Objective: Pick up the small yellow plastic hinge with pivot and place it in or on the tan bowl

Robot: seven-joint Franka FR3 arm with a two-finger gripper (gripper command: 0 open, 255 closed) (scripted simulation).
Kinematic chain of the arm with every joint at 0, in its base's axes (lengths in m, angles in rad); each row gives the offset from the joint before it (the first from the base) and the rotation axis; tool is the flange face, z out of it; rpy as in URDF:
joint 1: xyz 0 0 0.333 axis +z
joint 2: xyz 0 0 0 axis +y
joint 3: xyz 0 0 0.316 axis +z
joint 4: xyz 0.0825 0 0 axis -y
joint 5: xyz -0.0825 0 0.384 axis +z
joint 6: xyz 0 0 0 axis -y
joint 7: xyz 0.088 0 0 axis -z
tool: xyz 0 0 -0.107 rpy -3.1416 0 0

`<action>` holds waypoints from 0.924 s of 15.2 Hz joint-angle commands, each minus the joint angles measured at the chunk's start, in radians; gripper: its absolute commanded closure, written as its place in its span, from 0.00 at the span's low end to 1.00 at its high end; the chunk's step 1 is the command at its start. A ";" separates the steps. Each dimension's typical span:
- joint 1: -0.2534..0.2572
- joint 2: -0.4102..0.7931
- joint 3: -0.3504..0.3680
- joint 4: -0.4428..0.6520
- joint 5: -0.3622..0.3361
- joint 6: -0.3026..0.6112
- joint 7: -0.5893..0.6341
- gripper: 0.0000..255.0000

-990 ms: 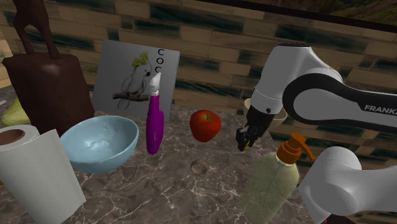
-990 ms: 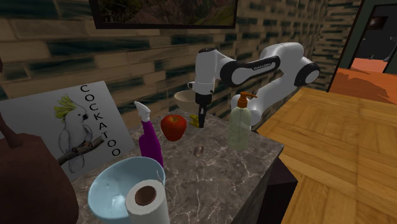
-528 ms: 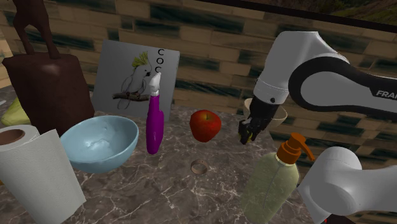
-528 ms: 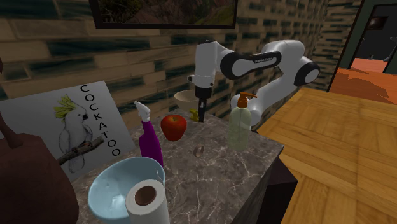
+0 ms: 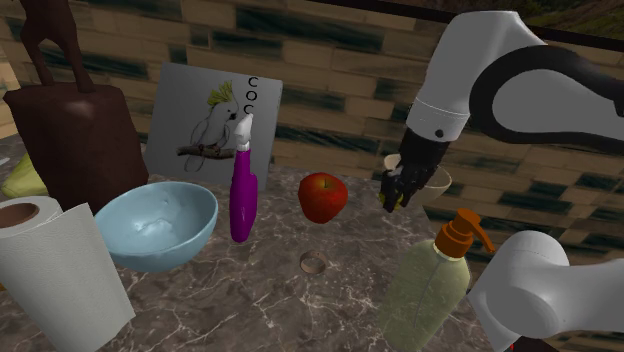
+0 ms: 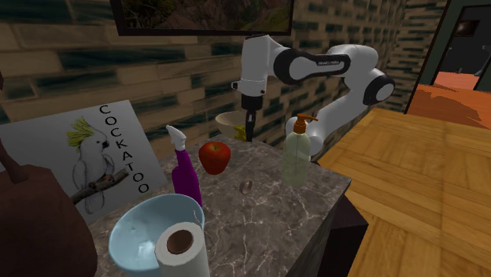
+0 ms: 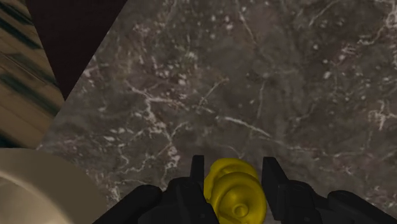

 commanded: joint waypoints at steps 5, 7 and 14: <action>-0.009 0.026 -0.014 0.093 -0.015 -0.068 0.001 1.00; -0.011 0.036 -0.018 0.125 -0.019 -0.090 0.002 1.00; -0.020 0.076 -0.030 0.242 -0.032 -0.166 0.005 1.00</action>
